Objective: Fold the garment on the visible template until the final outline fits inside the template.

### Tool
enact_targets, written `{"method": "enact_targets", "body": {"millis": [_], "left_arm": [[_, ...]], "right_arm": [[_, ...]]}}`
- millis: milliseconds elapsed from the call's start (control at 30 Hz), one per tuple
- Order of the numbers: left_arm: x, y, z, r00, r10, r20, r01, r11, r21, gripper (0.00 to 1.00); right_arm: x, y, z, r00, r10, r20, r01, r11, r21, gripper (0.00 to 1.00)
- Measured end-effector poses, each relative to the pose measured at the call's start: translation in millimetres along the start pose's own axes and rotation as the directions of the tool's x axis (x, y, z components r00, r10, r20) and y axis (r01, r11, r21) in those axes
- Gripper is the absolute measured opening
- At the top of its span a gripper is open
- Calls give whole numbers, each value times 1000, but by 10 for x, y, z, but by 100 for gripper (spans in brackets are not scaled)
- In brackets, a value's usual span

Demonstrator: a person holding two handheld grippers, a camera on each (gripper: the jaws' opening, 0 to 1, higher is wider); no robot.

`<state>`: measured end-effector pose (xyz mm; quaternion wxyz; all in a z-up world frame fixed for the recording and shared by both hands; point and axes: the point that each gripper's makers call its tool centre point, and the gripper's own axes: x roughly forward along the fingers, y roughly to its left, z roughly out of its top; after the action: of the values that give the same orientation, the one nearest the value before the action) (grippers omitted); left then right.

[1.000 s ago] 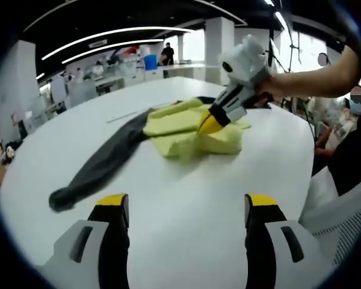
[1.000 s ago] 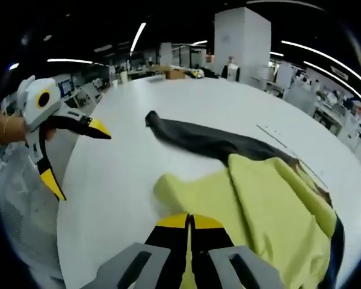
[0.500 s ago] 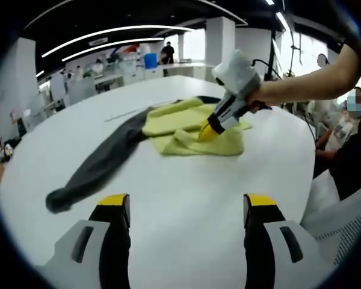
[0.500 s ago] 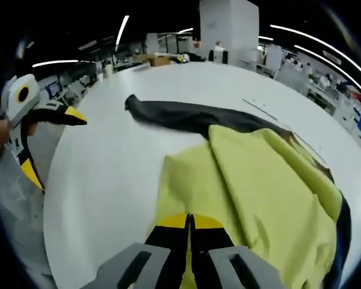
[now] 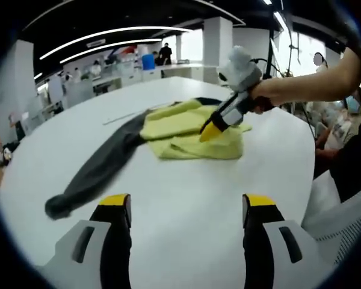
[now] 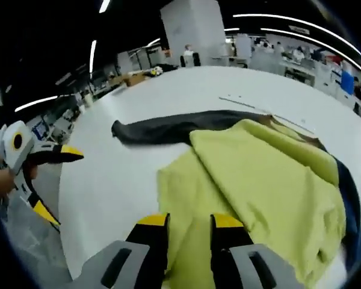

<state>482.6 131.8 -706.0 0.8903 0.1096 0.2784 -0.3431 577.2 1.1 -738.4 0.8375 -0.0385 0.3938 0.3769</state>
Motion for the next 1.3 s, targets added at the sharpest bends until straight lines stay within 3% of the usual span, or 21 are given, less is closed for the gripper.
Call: {"method": "enact_targets", "body": {"millis": [133,400,600,1033,1300], "left_arm": [[89,-15,49,1000,-14,2,14,1000,6,71],[256,-3,241,999,-48,23,48,999,18,71],[375,0,349,997,-66,32,65,998,27,70],[786,-43,512,995,-92,28,91,995,26,62],[999,27,554,997,-73,28,74,997,-4,54]], "right_arm": [[-193,-32,33,999,-26,22,26,1000,9,43],[-482,-215,-193,998,-61,1,61,997,36,60],[-671,-353,-423,995,-96,-29,97,995,19,65],[-946,-720,-745,980,-195,-36,198,975,104,63],[-1018,-897,-933,961,-270,-60,276,945,173,50]]}}
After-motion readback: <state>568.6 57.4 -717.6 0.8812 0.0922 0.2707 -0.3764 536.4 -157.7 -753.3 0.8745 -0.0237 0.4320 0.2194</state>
